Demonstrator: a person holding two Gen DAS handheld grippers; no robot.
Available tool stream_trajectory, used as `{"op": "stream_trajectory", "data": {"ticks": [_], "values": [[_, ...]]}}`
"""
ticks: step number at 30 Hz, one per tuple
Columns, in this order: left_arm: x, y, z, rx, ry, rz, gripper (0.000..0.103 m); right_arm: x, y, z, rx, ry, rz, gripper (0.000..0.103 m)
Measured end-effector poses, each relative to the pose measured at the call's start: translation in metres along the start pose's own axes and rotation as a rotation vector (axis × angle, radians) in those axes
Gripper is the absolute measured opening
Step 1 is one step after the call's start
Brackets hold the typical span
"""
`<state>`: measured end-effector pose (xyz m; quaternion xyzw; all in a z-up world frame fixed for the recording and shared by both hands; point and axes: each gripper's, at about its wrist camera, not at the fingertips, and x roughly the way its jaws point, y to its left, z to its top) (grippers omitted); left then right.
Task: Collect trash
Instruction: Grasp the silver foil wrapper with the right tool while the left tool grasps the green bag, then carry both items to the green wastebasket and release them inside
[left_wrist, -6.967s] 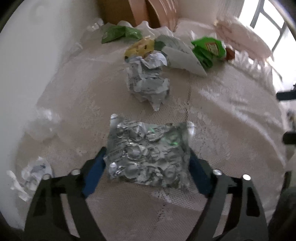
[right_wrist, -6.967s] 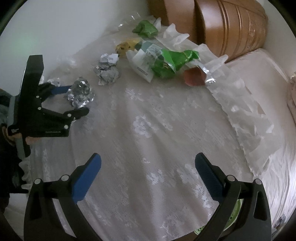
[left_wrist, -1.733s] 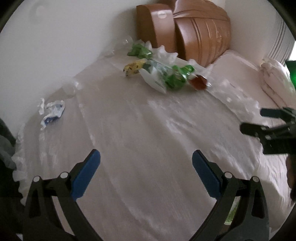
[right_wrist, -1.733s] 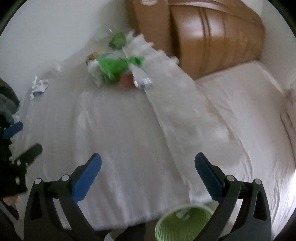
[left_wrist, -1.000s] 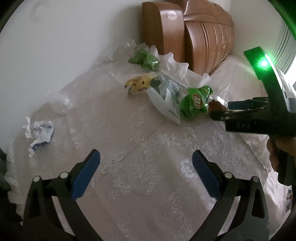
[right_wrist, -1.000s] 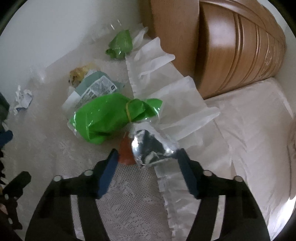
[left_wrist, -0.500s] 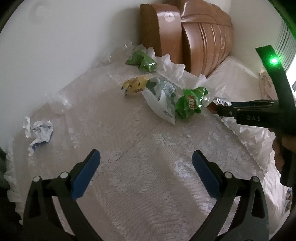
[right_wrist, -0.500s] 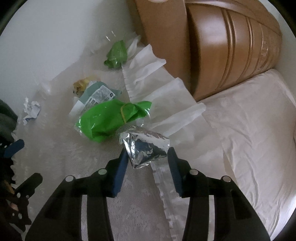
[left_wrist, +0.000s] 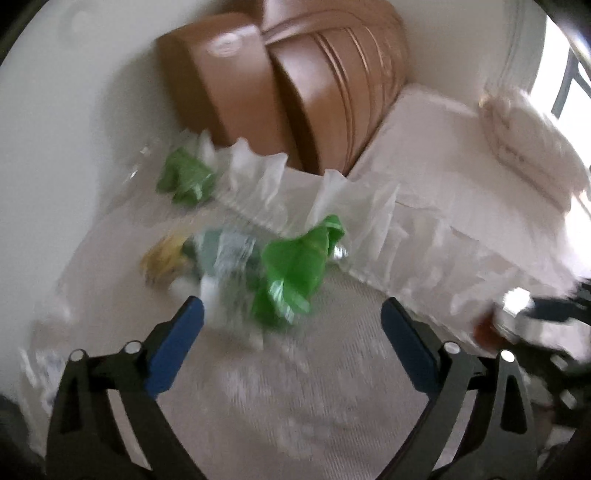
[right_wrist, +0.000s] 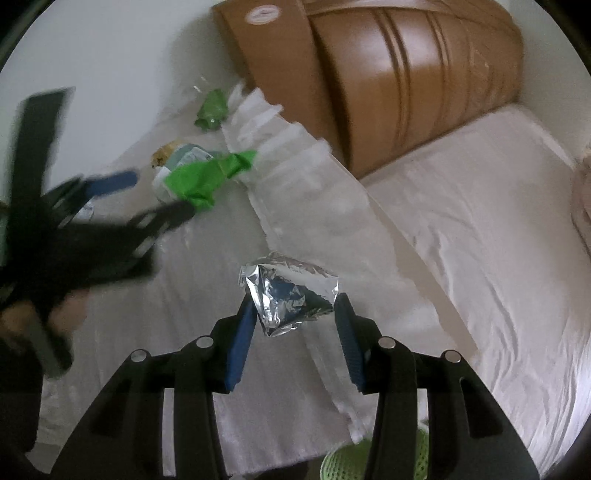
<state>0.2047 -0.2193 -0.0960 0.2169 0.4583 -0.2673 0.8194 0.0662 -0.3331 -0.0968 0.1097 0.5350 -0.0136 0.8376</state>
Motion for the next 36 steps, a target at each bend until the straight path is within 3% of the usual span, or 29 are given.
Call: {"op": "stream_trajectory", "data": {"ticks": [1, 4, 6, 8, 16, 24, 28, 32, 36], "values": [[0.010, -0.003, 0.004, 0.034, 0.016, 0.009, 0.090, -0.002, -0.004, -0.006, 0.015, 0.001, 0.000, 0.044], [0.033, -0.004, 0.009, 0.086, 0.061, 0.032, 0.069, -0.006, -0.013, -0.018, 0.052, 0.007, 0.006, 0.045], [0.043, 0.001, 0.009, 0.077, 0.091, 0.018, 0.046, -0.009, -0.017, -0.024, 0.074, 0.001, 0.015, 0.044], [0.048, 0.006, 0.010, 0.057, 0.106, 0.008, 0.041, -0.010, -0.019, -0.027, 0.086, -0.005, 0.020, 0.045], [0.020, 0.007, 0.000, 0.028, 0.075, -0.023, 0.038, -0.016, -0.012, -0.031, 0.107, -0.023, 0.053, 0.045], [-0.051, 0.006, -0.056, -0.080, 0.045, -0.042, 0.038, -0.028, 0.011, -0.050, 0.084, -0.027, 0.090, 0.045], [-0.076, -0.004, -0.099, -0.106, 0.073, 0.000, 0.038, -0.029, 0.015, -0.082, 0.108, -0.013, 0.123, 0.046], [-0.097, -0.022, -0.133, -0.131, 0.111, -0.033, 0.038, -0.032, 0.008, -0.116, 0.147, 0.016, 0.139, 0.045], [-0.112, -0.060, -0.152, -0.080, 0.123, -0.070, 0.038, -0.044, -0.016, -0.159, 0.195, 0.035, 0.110, 0.045]]}}
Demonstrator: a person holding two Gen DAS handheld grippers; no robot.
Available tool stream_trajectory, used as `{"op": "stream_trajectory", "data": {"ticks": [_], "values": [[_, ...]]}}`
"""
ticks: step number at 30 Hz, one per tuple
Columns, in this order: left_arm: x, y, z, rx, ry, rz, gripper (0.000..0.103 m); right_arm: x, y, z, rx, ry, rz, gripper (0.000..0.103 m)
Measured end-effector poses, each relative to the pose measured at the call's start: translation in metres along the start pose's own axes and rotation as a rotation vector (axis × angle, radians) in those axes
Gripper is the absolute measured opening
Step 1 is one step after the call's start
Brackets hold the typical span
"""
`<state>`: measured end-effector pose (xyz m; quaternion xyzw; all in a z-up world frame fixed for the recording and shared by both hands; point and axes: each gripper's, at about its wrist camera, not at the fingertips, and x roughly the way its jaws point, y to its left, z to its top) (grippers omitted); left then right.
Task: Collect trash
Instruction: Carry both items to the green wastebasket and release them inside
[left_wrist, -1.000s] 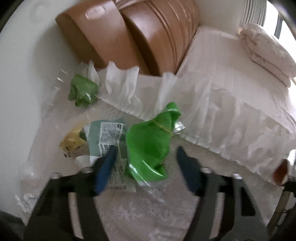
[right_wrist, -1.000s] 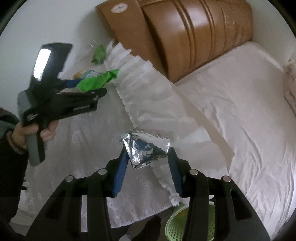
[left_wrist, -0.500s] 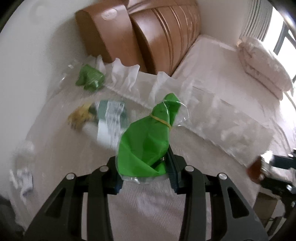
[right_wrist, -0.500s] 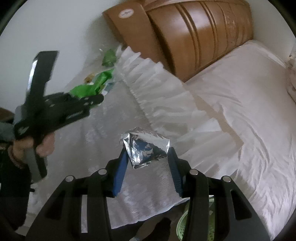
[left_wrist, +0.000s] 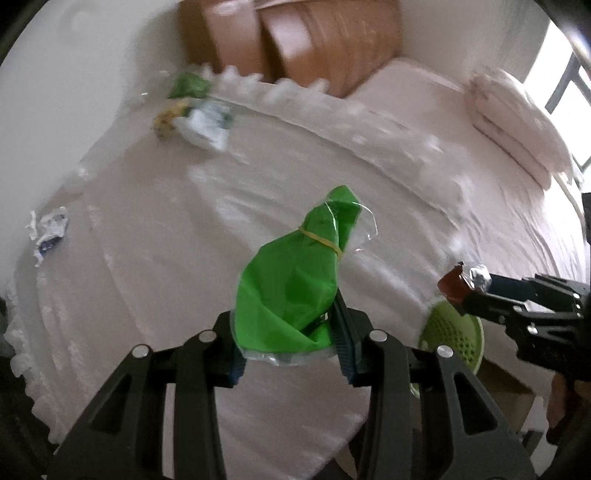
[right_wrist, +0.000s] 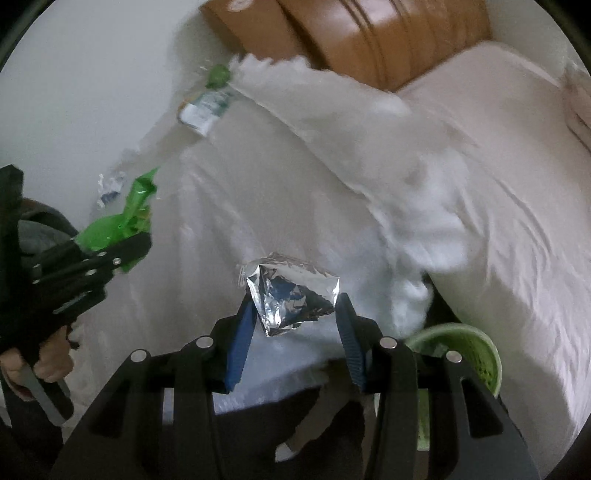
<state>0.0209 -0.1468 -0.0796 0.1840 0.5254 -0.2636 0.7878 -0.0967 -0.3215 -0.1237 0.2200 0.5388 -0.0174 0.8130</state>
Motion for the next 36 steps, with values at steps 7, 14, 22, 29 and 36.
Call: {"op": "stream_trajectory", "data": {"ticks": [7, 14, 22, 29, 36], "values": [[-0.005, -0.080, -0.019, 0.136, 0.018, -0.103, 0.038, -0.031, -0.059, -0.043, 0.109, -0.022, -0.096, 0.046], [0.005, -0.167, -0.029, 0.324, 0.077, -0.209, 0.038, -0.050, -0.107, -0.081, 0.184, -0.022, -0.175, 0.046], [0.030, -0.255, -0.044, 0.561, 0.109, -0.228, 0.038, -0.042, -0.168, -0.138, 0.295, 0.059, -0.260, 0.046], [0.042, -0.276, -0.051, 0.602, 0.153, -0.226, 0.038, -0.018, -0.192, -0.163, 0.319, 0.090, -0.323, 0.094], [0.049, -0.283, -0.054, 0.608, 0.175, -0.226, 0.038, -0.014, -0.213, -0.172, 0.384, 0.108, -0.312, 0.096]]}}
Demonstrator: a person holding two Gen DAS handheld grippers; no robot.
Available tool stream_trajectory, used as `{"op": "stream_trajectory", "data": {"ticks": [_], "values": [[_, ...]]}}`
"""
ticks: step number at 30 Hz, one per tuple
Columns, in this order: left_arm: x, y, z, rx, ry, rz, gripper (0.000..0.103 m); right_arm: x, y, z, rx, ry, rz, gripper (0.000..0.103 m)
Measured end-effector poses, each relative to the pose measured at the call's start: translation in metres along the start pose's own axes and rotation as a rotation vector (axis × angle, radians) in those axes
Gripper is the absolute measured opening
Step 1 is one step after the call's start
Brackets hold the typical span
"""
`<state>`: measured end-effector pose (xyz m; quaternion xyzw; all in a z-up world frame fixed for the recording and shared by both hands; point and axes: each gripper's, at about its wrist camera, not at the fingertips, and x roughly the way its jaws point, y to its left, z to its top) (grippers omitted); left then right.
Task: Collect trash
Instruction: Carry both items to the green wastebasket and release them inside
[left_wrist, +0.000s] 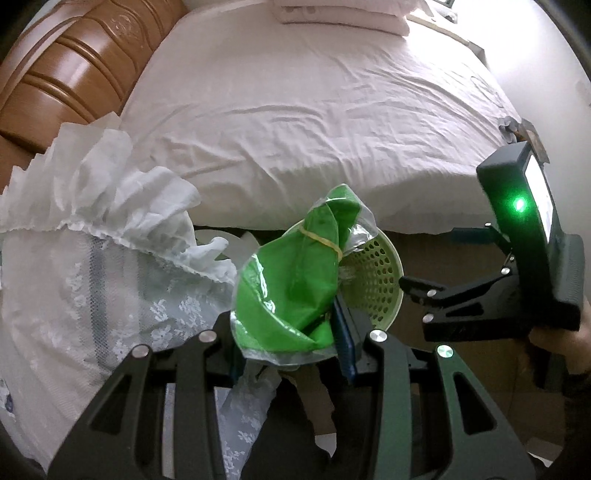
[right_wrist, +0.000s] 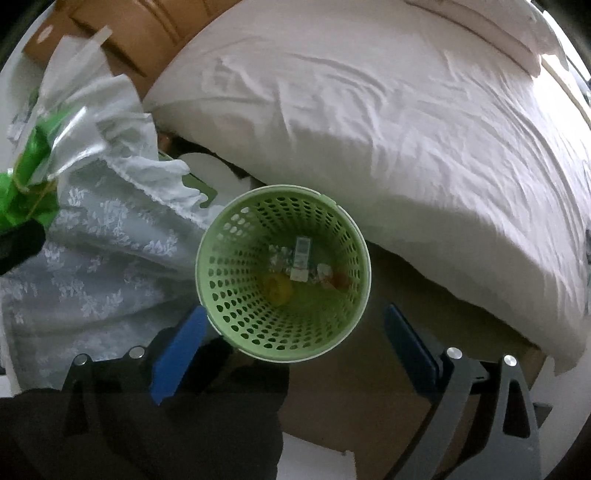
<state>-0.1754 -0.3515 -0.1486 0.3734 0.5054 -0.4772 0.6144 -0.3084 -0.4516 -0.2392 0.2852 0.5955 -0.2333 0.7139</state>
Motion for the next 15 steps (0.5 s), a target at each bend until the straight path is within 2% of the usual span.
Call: {"op": "stream_trajectory", "data": {"ticks": [15], "values": [[0.002, -0.017, -0.002, 0.044, -0.004, -0.023, 0.038, -0.013, -0.024, -0.009, 0.071, -0.019, -0.022, 0.097]]}}
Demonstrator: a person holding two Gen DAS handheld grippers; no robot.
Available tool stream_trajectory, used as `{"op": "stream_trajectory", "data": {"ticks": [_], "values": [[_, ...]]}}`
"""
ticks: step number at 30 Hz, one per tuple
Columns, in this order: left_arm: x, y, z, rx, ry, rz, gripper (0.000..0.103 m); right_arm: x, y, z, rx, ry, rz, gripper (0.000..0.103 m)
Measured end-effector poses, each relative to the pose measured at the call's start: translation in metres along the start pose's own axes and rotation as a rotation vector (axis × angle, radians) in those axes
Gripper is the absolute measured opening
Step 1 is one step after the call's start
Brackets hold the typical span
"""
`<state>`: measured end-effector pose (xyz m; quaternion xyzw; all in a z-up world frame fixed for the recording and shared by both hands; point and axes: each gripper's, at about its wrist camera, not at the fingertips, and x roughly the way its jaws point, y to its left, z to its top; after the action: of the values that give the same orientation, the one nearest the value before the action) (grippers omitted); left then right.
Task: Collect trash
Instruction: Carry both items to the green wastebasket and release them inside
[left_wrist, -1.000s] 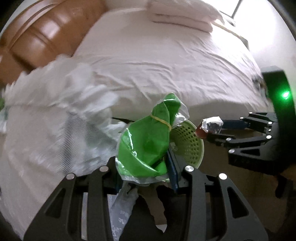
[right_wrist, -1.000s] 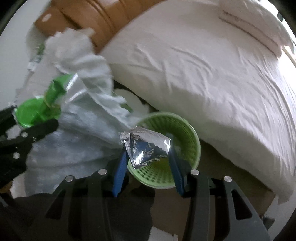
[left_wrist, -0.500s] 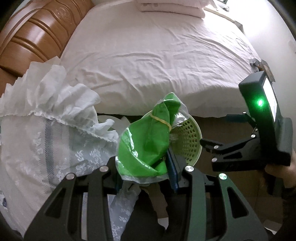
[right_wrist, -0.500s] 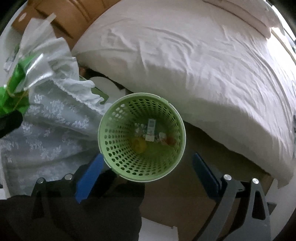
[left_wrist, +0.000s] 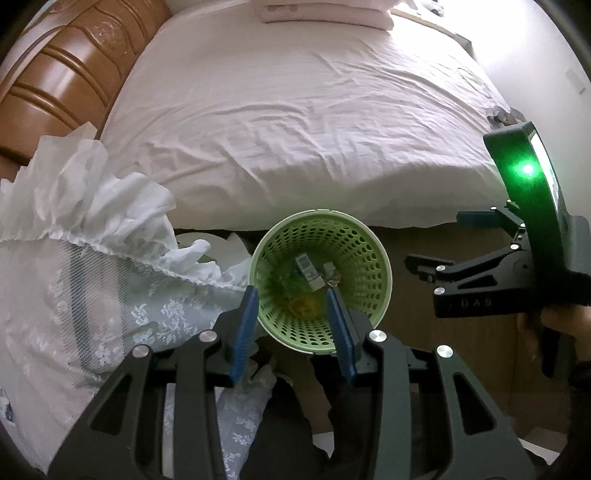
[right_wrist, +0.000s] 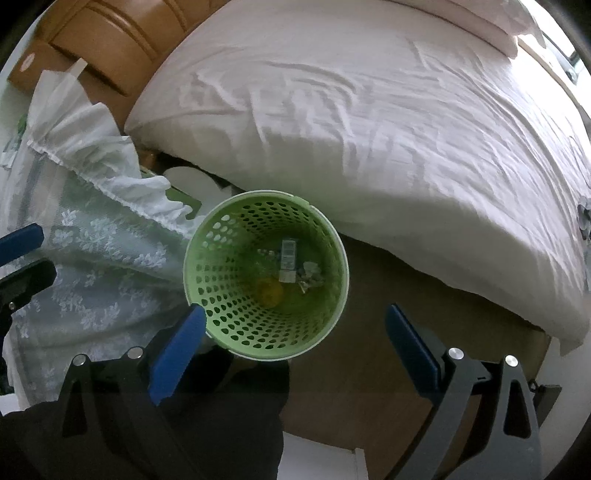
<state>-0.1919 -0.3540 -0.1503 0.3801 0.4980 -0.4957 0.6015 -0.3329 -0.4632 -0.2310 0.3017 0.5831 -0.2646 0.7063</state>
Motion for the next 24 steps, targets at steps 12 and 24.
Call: {"op": "stream_trajectory", "data": {"ticks": [12, 24], "values": [[-0.009, 0.004, -0.002, -0.023, -0.021, 0.023, 0.091, -0.001, 0.001, 0.000, -0.008, 0.004, 0.005, 0.097], [-0.065, 0.086, -0.034, -0.284, -0.149, 0.103, 0.091, -0.055, 0.079, 0.027, -0.169, -0.127, 0.043, 0.097]]}}
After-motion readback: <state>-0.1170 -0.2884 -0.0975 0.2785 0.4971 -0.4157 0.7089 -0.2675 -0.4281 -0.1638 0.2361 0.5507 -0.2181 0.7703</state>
